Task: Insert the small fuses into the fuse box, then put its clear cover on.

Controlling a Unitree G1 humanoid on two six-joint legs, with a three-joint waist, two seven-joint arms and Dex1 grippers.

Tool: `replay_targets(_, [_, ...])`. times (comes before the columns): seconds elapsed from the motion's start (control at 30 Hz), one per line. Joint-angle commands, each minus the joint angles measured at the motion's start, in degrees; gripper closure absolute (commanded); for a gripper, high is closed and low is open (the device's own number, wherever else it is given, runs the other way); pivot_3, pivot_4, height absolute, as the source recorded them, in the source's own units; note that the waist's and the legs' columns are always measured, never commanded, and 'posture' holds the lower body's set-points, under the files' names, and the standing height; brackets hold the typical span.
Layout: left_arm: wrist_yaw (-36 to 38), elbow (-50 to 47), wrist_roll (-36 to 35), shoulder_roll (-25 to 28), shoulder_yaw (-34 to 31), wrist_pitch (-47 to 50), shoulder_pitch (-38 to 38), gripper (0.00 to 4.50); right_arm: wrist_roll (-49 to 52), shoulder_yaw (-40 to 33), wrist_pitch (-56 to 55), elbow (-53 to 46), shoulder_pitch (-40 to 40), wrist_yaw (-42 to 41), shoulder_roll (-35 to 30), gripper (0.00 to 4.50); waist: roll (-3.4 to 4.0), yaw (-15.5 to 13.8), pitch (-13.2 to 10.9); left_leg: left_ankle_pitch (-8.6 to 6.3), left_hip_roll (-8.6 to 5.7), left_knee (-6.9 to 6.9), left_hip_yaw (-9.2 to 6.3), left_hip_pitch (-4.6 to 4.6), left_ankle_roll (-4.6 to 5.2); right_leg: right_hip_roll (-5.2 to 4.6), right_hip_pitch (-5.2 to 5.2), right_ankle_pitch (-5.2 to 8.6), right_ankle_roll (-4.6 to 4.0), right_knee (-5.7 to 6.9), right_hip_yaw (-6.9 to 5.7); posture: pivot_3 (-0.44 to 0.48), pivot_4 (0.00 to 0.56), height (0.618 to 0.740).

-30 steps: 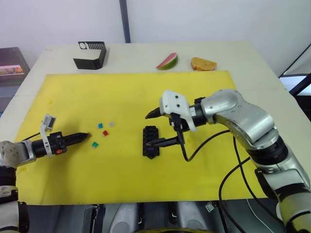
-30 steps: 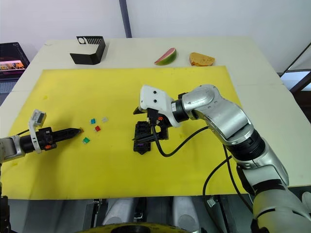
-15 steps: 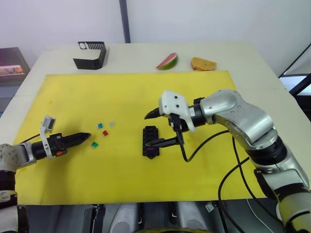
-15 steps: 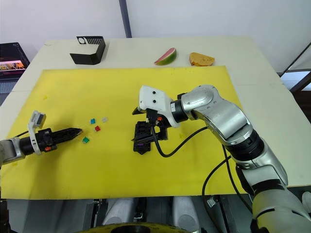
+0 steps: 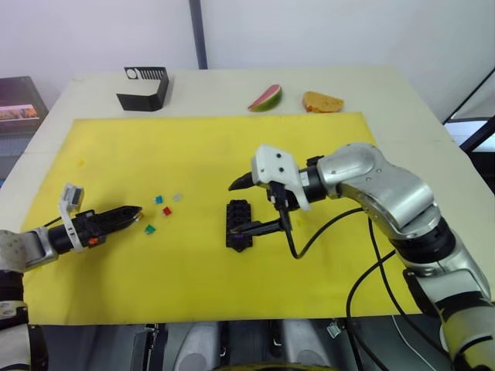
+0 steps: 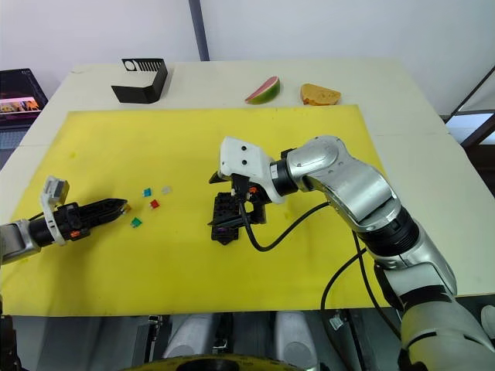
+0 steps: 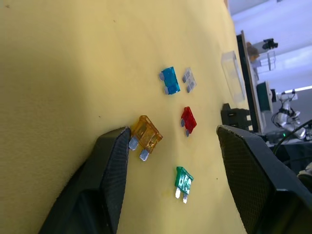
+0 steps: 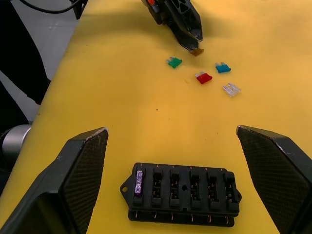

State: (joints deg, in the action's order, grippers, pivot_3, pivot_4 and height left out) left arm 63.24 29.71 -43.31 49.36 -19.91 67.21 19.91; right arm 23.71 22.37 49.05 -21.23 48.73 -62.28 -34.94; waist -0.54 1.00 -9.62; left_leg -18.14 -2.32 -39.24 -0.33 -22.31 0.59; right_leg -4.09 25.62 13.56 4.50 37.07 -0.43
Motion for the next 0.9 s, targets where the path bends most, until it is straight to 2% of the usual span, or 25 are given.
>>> replay_targets(0.03, [-1.72,1.05,1.07,0.92,-1.65,-0.3,-0.87,3.5,0.04,-0.33,-0.59,-2.19,0.67,0.04,-0.19,0.0,0.0,-0.01,0.0,0.0,0.0,0.0,0.0,0.0,0.0,0.0,0.01,0.0,0.0,0.0,0.0,0.0,0.15,0.74])
replay_targets(0.07, [-1.78,1.01,1.04,0.94,-1.62,-0.35,-1.02,3.92,0.01,-0.31,-0.63,-2.13,0.68,0.05,-0.14,0.0,0.0,-0.04,0.0,0.0,0.0,0.0,0.0,0.0,0.0,0.0,0.01,0.0,0.0,0.0,0.0,0.0,0.15,0.74])
replay_targets(0.53, [-1.04,1.01,1.53,1.17,-0.77,-1.55,-1.84,3.92,-0.23,-0.1,-0.65,-1.74,0.78,0.28,0.59,0.0,0.0,0.13,0.0,0.0,0.0,0.04,0.0,0.0,0.0,0.0,0.03,0.0,0.0,-0.02,0.01,0.0,0.15,0.74])
replay_targets(0.6, [-0.47,0.28,1.53,1.16,-0.26,-1.84,-2.19,4.49,-0.2,-0.08,-0.62,-1.78,0.78,0.36,0.57,0.0,0.0,0.12,0.0,0.0,0.0,0.04,0.0,0.0,0.0,-0.01,0.03,0.0,-0.01,-0.02,0.0,0.0,0.15,0.74])
replay_targets(0.9, [2.28,-4.86,1.59,1.43,2.0,-2.05,-4.11,4.49,-0.19,-0.21,-0.74,-1.78,0.61,0.46,0.38,0.0,0.0,-0.06,0.0,-0.01,0.0,0.04,0.01,-0.03,0.01,-0.02,0.03,0.0,-0.01,-0.06,0.01,0.0,0.15,0.74])
